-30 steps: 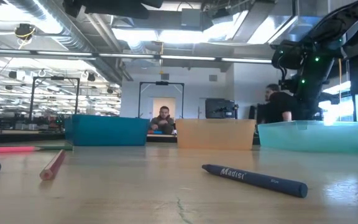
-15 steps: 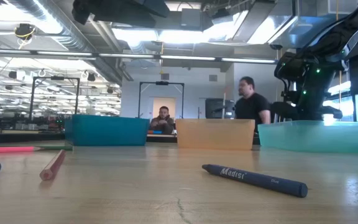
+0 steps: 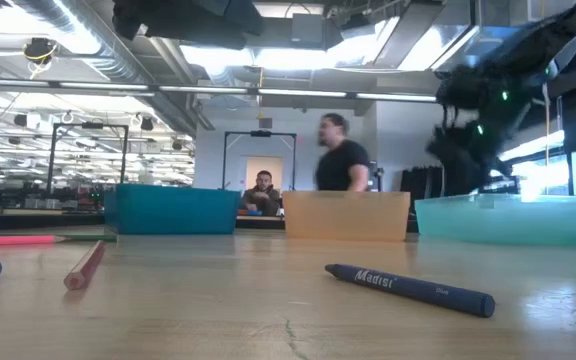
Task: Sort crayons/erasers/pens/pencils in bins
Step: Put the gray crayon into the light blue bin
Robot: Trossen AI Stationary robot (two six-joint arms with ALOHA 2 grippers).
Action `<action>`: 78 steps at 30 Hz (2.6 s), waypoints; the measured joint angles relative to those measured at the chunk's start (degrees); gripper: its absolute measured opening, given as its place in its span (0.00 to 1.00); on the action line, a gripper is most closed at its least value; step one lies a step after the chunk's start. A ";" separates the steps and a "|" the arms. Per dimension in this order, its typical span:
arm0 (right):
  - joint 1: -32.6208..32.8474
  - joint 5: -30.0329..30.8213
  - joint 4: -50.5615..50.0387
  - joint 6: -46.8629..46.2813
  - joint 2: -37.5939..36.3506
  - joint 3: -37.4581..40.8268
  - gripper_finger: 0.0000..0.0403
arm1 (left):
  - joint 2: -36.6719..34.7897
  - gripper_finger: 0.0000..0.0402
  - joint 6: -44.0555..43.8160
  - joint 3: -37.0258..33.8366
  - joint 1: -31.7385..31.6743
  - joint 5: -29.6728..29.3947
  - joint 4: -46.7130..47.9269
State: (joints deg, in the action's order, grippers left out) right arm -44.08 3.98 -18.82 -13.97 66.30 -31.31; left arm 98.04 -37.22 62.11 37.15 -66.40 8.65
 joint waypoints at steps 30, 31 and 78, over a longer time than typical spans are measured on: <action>52.61 -15.41 32.45 16.17 15.35 -8.24 0.32 | 0.00 0.42 -14.79 -2.05 -2.12 0.00 11.39; 53.70 -16.68 34.46 18.89 17.23 -8.24 0.32 | 0.00 0.42 -14.77 -2.05 -2.27 -0.08 11.55; 72.86 5.78 -15.53 110.39 55.95 -54.45 0.32 | 0.00 0.42 -13.81 -2.05 -4.02 3.06 13.72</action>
State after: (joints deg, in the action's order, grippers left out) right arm 28.77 9.76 -34.36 96.41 122.26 -85.76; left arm 98.04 -51.03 60.05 33.12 -63.33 22.37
